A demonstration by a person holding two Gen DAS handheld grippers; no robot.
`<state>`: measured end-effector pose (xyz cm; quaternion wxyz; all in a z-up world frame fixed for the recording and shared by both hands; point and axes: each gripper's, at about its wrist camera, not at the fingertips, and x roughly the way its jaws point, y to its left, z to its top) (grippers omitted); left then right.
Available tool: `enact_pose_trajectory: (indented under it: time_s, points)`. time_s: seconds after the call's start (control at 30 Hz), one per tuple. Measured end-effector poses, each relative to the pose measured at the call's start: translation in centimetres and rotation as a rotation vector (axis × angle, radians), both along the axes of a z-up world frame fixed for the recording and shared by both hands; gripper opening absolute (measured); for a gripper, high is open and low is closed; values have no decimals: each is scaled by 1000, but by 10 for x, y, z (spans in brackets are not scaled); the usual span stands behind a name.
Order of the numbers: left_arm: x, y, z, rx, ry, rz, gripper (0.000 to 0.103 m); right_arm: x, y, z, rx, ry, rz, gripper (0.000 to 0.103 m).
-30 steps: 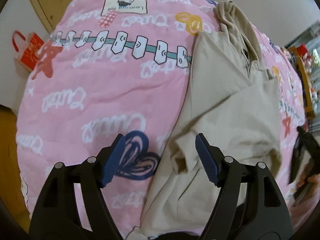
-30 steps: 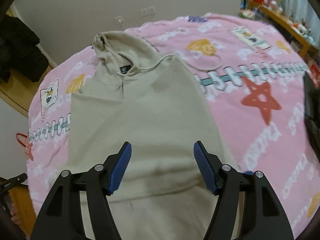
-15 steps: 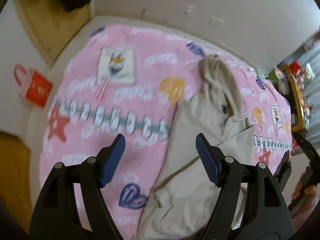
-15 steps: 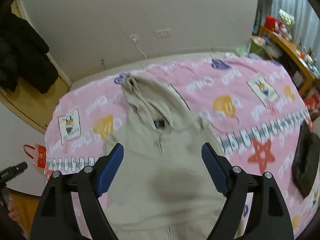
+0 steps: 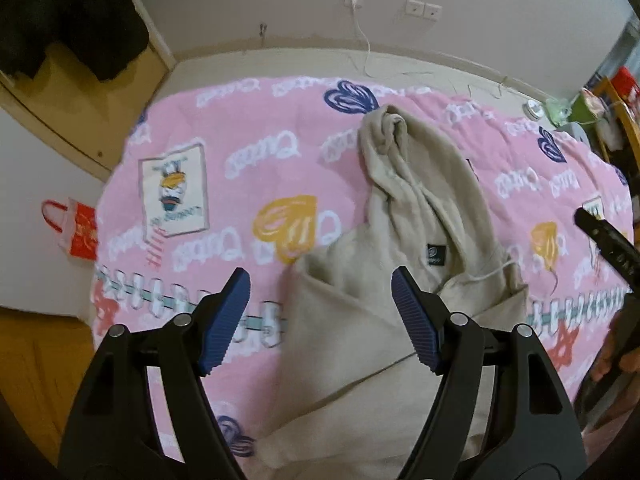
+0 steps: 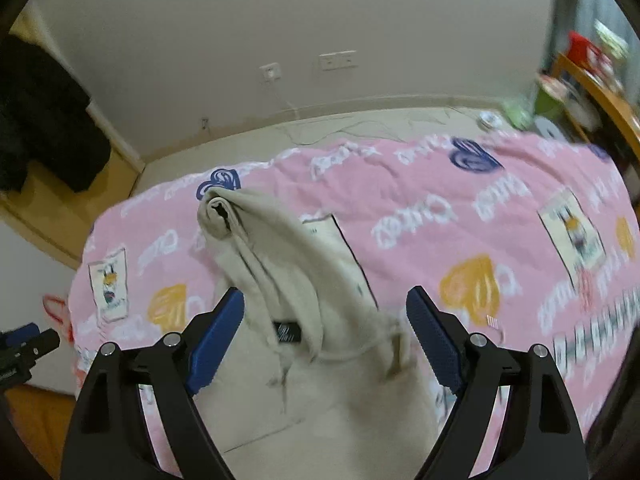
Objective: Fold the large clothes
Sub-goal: 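Grasp the beige hoodie hood with the right gripper while the left gripper grasps it too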
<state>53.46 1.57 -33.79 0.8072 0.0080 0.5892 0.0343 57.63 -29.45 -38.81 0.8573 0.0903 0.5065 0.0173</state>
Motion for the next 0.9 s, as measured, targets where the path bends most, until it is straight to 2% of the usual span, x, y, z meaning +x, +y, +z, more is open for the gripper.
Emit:
enact_pose_trajectory:
  time_s: [0.17, 0.27, 0.4, 0.5, 0.57, 0.63, 0.73, 0.8, 0.9]
  points:
    - [35, -19, -23, 10, -28, 25, 72, 35, 10, -23, 9, -21, 130, 81]
    - [56, -21, -48, 9, -22, 13, 74, 60, 19, -42, 13, -34, 177, 82]
    - [85, -20, -98, 57, -14, -103, 79, 96, 30, -78, 16, -29, 221, 85]
    - [119, -13, -145, 76, -35, -142, 79, 118, 42, -111, -49, -5, 279, 85]
    - [140, -3, -167, 52, -48, -103, 79, 130, 53, -131, -138, 12, 311, 85]
    - [159, 1, -181, 7, -51, -82, 79, 143, 66, -148, -214, 29, 342, 85]
    - [184, -3, -190, -28, -77, -88, 79, 160, 79, -164, -217, 58, 354, 85]
    - [202, -10, -198, -50, -58, -101, 79, 170, 91, -169, -243, 67, 372, 86]
    - [220, -24, -208, -25, -40, -103, 79, 184, 108, -178, -313, 71, 381, 85]
